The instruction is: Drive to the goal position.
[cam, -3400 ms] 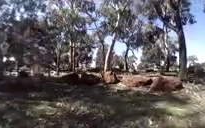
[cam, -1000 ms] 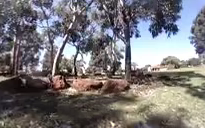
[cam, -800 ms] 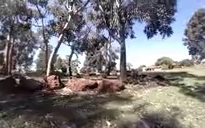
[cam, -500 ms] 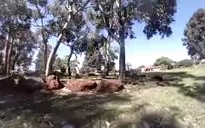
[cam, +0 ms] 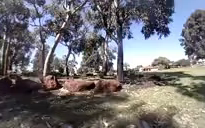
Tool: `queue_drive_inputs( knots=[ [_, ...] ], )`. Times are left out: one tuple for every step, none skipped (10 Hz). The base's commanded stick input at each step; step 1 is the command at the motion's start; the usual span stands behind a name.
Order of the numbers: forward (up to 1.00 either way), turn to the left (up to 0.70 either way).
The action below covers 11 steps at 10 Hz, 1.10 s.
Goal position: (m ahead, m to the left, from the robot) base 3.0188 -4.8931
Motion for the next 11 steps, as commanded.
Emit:
queue_drive_inputs(
  knots=[
    [0.00,-0.20],
    [0.00,0.00],
    [0.00,0.00],
    [0.00,0.00],
    [0.00,0.00],
    [0.00,0.00],
    [0.00,0.00],
    [0.00,0.00],
    [0.00,0.00],
    [0.00,0.00],
    [0.00,-0.21]
  ],
)
